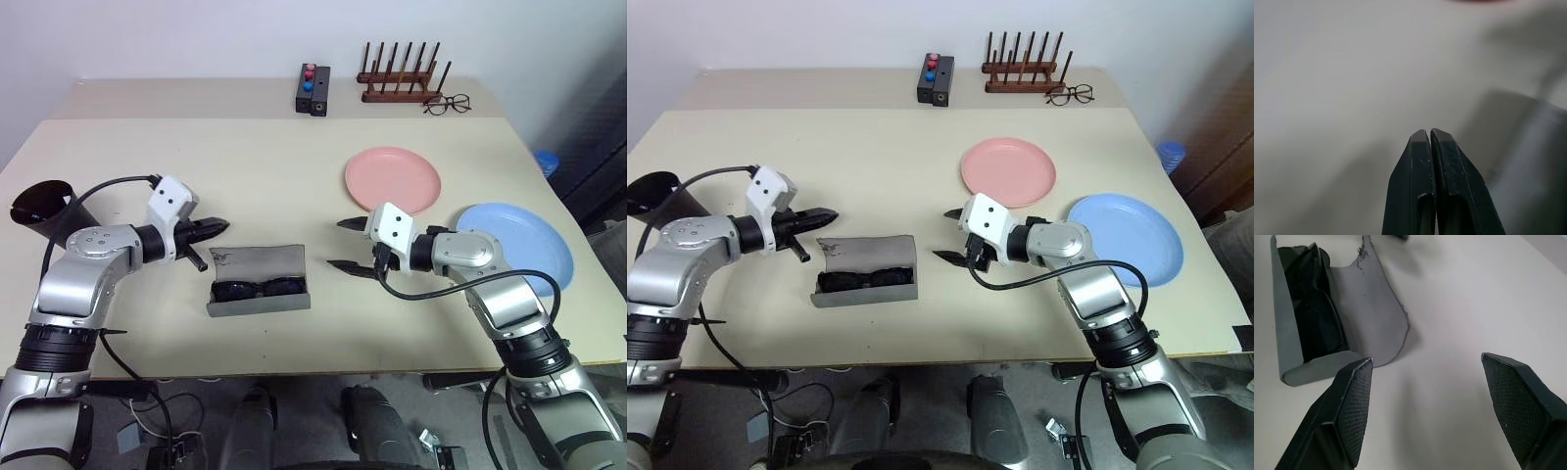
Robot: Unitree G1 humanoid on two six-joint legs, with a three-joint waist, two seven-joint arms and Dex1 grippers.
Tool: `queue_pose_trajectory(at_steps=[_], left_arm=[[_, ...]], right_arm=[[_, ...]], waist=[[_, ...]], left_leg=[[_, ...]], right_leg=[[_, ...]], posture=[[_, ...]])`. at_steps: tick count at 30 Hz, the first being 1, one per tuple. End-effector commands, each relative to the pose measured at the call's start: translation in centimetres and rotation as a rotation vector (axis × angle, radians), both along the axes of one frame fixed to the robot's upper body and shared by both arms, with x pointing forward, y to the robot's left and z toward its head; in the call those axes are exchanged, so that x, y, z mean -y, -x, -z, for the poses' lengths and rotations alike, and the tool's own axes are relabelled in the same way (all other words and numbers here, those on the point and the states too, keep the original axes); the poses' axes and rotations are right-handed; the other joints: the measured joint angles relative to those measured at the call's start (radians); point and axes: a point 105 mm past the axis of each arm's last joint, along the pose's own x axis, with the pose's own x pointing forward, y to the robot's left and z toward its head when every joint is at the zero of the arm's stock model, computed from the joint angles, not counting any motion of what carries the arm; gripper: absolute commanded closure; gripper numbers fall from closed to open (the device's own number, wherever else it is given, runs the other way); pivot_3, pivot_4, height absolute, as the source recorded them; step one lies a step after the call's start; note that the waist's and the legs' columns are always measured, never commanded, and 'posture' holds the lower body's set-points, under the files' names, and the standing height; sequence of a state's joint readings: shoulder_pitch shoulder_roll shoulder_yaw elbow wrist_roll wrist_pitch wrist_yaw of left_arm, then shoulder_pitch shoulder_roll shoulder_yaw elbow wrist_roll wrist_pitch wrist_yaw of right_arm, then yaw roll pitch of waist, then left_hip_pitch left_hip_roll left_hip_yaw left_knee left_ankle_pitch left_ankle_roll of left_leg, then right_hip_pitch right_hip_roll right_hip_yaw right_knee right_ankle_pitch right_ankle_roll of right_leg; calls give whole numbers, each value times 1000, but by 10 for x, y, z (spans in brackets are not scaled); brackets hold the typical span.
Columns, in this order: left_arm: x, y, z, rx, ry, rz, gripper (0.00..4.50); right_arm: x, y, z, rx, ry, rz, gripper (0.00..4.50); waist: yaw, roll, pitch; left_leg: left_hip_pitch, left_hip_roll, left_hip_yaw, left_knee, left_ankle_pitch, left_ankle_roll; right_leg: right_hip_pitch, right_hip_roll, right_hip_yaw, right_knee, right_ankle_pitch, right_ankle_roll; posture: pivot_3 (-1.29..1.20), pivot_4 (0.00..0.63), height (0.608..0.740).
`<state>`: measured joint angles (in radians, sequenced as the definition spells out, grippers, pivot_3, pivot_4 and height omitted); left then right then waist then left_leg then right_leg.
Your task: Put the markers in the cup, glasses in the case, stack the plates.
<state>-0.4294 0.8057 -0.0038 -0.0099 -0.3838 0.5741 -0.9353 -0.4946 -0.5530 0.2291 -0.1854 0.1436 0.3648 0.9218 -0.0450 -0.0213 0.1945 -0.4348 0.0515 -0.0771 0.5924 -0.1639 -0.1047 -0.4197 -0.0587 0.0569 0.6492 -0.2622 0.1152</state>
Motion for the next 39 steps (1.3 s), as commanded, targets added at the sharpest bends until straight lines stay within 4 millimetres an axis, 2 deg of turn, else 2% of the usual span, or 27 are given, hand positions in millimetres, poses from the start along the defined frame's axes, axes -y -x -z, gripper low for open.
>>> queue_pose_trajectory(at_steps=[1,6,12,16,20,29,36,39], left_arm=[[3,18,-7,-23,-18,121,4440],[1,48,-3,-125,-40,224,4440],[-1,71,14,-175,-123,261,4440],[-3,74,22,-172,-163,243,4440],[-6,65,24,-95,-204,198,4440],[-1,59,1,-22,-56,142,4440],[-23,50,-34,59,57,37,4440],[-39,55,-47,91,92,1,4440]], right_arm=[[-1,5,-13,44,-23,-14,901],[1,6,-13,40,-22,-2,901],[1,4,-12,37,-21,2,901],[0,2,-12,37,-21,2,901],[0,1,-12,35,-16,0,901],[-1,1,-9,32,-17,-1,901],[-2,1,-10,42,-30,13,901],[-1,0,-13,61,-34,35,901]], waist=[[0,0,0],[0,0,0],[3,0,0],[2,0,0],[2,0,0],[2,0,0],[2,0,0],[1,0,0]], left_leg=[[0,0,0,0,0,0],[0,0,0,0,0,0],[0,0,0,0,0,0],[0,0,0,0,0,0],[0,0,0,0,0,0],[0,0,0,0,0,0],[0,0,0,0,0,0],[0,0,0,0,0,0]], right_leg=[[0,0,0,0,0,0],[0,0,0,0,0,-1],[0,-1,0,0,-1,-1],[0,-1,0,-1,-1,-1],[0,-1,0,-1,-1,-1],[0,-1,0,0,-1,-1],[0,-1,0,0,-1,-1],[0,-1,0,-1,-1,-1]], posture=[[0,150,740],[0,150,740],[0,150,740],[0,150,740],[0,150,740],[0,150,740],[0,150,740],[0,150,740]])
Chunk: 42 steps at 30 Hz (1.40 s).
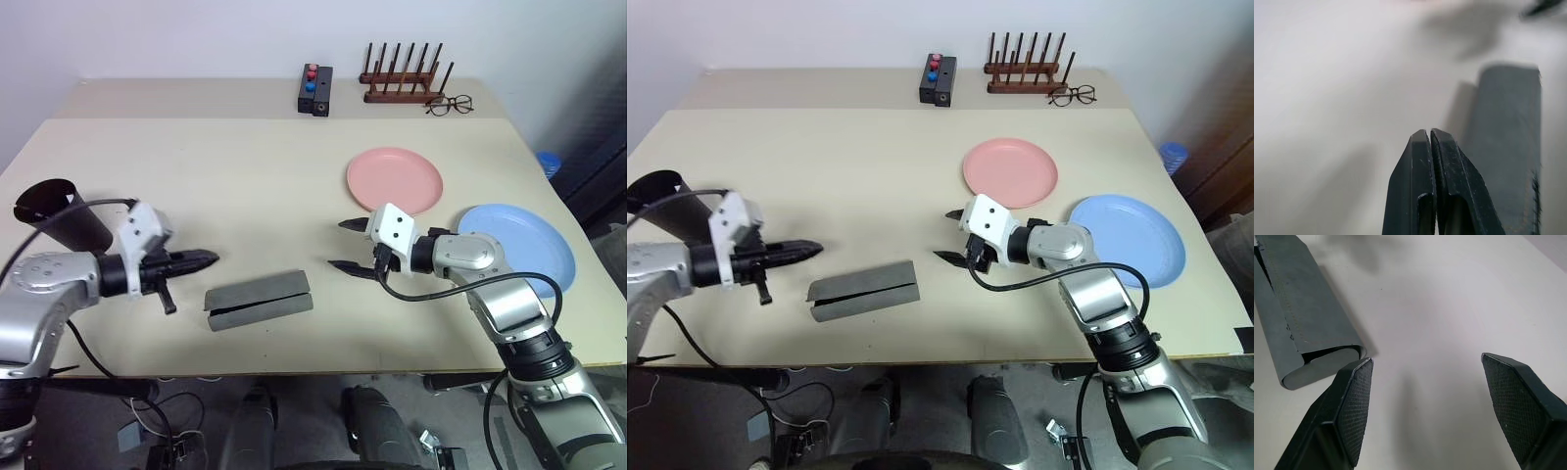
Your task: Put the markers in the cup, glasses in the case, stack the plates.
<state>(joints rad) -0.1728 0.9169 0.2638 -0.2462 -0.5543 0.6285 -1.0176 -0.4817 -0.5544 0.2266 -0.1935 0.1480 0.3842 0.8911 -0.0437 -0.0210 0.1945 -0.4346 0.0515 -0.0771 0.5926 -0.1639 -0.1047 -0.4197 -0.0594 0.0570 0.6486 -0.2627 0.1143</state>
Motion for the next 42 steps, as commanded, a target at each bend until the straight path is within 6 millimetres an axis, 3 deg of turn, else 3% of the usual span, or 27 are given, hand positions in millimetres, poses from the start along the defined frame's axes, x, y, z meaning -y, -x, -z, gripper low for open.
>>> queue_pose_trajectory(at_steps=[1,9,13,21,30,42], left_arm=[[-22,8,-23,80,24,-40,4440],[-49,40,-2,37,-81,-80,4440],[-48,54,7,34,-85,-91,4440],[-42,58,10,52,-52,-116,4440],[-19,58,7,85,15,-61,4440],[22,51,4,129,113,24,4440]], right_arm=[[-2,-1,-16,86,-16,14,901],[7,-15,-15,151,64,99,901],[14,-28,-14,173,92,163,901],[22,-44,-14,203,139,208,901],[39,-60,-12,249,232,289,901],[70,-88,10,281,373,433,901]], waist=[[-1,0,0],[1,0,0],[1,0,0],[-1,0,0],[0,0,0],[-1,0,0]], left_leg=[[0,0,0,0,0,0],[0,0,0,-1,0,0],[0,0,1,-1,0,0],[0,0,2,-1,0,0],[0,0,2,-1,0,0],[0,0,2,-1,0,0]], right_leg=[[0,0,0,0,0,0],[-1,-1,0,0,0,-1],[-1,-2,0,-1,0,-1],[-1,-1,0,-1,0,-1],[-1,-2,0,-1,0,-1],[-1,-1,0,-1,1,-1]], posture=[[0,150,740],[0,150,740],[0,150,740],[0,150,740],[0,150,740],[0,150,740]])
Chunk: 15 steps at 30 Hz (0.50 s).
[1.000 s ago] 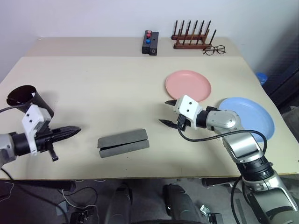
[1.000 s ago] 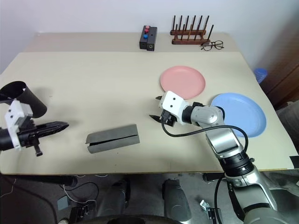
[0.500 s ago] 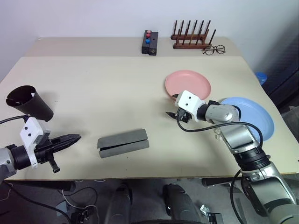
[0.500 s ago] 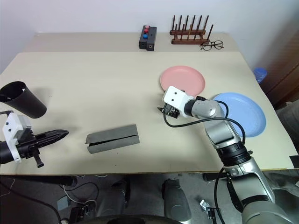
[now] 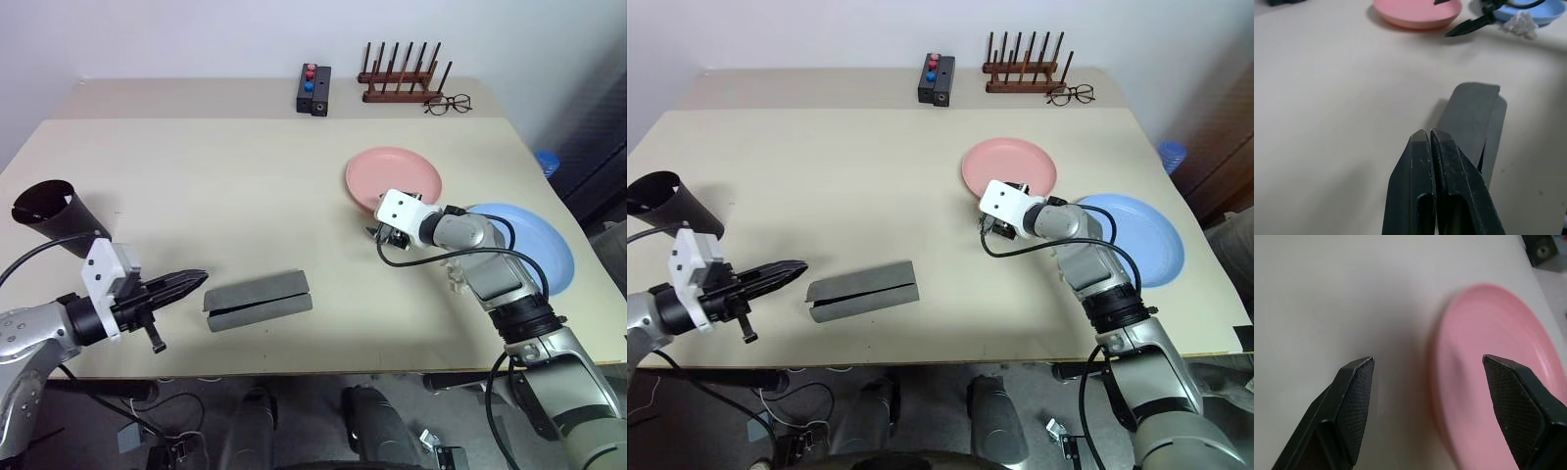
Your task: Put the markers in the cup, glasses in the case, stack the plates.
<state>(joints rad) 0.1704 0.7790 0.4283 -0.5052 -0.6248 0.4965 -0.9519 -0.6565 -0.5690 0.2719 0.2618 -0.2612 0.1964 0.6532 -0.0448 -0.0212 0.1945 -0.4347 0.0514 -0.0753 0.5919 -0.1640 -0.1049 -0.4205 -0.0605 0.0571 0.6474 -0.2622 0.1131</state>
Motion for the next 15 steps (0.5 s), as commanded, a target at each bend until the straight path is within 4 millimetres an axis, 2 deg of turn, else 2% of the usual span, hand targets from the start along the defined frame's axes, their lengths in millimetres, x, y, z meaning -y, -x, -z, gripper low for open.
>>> queue_pose_trajectory(at_steps=[1,4,9,13,15], left_arm=[[14,0,-9,40,25,40,4440],[19,0,-10,48,40,54,4500],[29,-1,-8,58,70,82,4500],[36,-2,-7,68,86,101,4500],[41,-4,-7,82,102,109,4500]], right_arm=[[7,-10,-7,61,41,39,901],[12,-14,-5,60,47,61,1773],[14,-15,-6,73,63,59,4385],[14,-12,-14,117,66,49,4454],[16,-10,-29,168,78,43,4454]], waist=[[0,0,0],[0,0,0],[0,0,0],[1,0,0],[1,0,0]], left_leg=[[0,0,0,0,0,0],[0,0,0,0,0,0],[0,0,0,0,0,0],[0,0,0,0,0,0],[0,0,0,0,0,0]], right_leg=[[0,0,0,0,0,0],[0,0,0,0,0,0],[0,0,0,0,0,0],[0,0,0,0,0,0],[0,0,0,0,0,0]], posture=[[0,150,740],[0,150,740],[0,150,740],[0,150,740],[0,150,740]])
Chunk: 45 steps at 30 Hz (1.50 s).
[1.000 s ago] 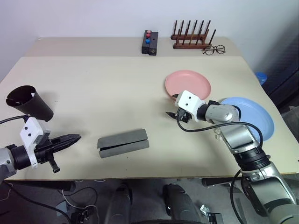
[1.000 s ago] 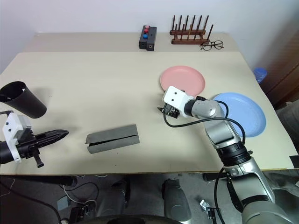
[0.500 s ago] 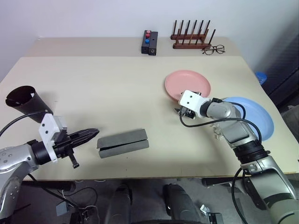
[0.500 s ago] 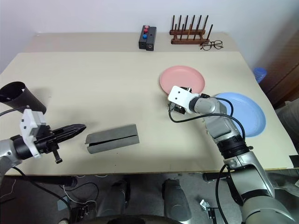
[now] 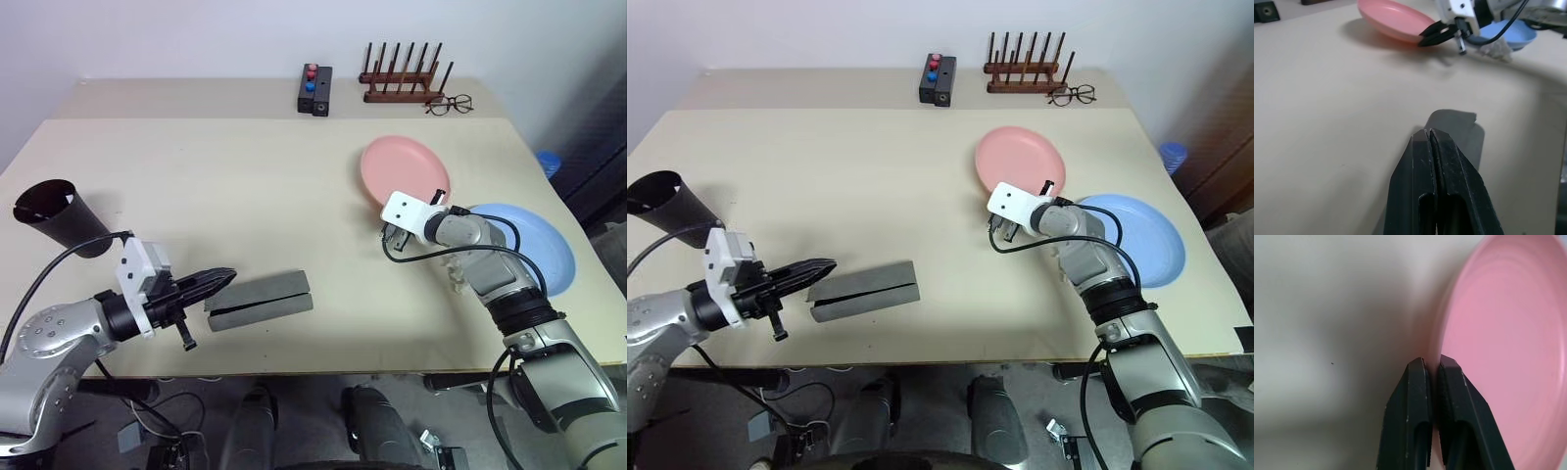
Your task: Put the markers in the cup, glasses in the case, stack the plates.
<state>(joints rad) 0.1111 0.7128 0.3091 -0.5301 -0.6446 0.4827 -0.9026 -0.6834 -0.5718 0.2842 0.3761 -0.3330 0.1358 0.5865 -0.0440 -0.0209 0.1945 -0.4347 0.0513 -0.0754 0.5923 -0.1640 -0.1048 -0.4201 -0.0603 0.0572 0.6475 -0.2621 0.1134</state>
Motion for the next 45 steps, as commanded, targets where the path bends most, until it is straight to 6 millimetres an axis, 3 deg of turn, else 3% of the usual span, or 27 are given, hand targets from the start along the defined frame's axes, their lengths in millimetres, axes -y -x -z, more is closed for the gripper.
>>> queue_pose_trajectory(at_steps=[1,6,9,14,20,23,26,30,36,45], left_arm=[[13,0,-10,73,18,39,4500],[28,-12,-15,120,41,84,4500],[55,-17,-20,143,91,167,4500],[91,-16,-22,146,142,272,4500],[110,-12,-24,139,154,333,4500],[106,-16,-28,144,159,315,4500],[99,-20,-35,143,184,284,4500],[94,-21,-35,148,165,264,4500],[92,-20,-38,151,156,251,4500],[96,-17,-38,150,152,252,4500]], right_arm=[[4,4,-46,152,12,-26,4454],[38,26,-86,186,32,5,4454],[67,58,-97,112,25,15,4454],[106,108,-72,-86,103,54,4454],[141,131,-42,-218,167,166,4454],[142,134,-37,-233,172,163,3531],[135,128,-47,-192,130,147,2066],[122,128,-51,-210,54,85,2066],[96,133,-34,-282,63,-46,2066],[92,117,-12,-252,136,-61,2066]], waist=[[1,0,0],[11,1,1],[31,1,0],[31,1,0],[11,3,0],[5,2,0],[0,3,0],[2,2,0],[6,2,0],[3,2,1]], left_leg=[[0,0,0,0,0,0],[0,0,0,1,0,0],[0,0,0,1,0,0],[1,-1,0,3,0,1],[10,0,2,4,-1,1],[10,-1,2,4,-1,1],[9,-1,2,4,-1,1],[9,-1,2,4,-1,1],[9,-1,2,4,-1,1],[9,-1,2,4,-1,1]], right_leg=[[0,0,0,0,0,0],[0,0,0,0,0,0],[1,0,0,-1,0,0],[5,0,0,-2,-1,2],[11,-1,1,-1,-3,3],[12,-1,1,-2,-2,3],[11,-1,1,-2,-2,2],[11,-1,1,-2,-2,2],[12,-2,1,-2,-2,2],[12,-2,1,-3,-2,2]], posture=[[0,150,740],[0,150,740],[0,150,740],[0,150,740],[0,150,740],[0,150,740],[0,150,740],[0,150,740],[0,150,740],[0,150,740]])
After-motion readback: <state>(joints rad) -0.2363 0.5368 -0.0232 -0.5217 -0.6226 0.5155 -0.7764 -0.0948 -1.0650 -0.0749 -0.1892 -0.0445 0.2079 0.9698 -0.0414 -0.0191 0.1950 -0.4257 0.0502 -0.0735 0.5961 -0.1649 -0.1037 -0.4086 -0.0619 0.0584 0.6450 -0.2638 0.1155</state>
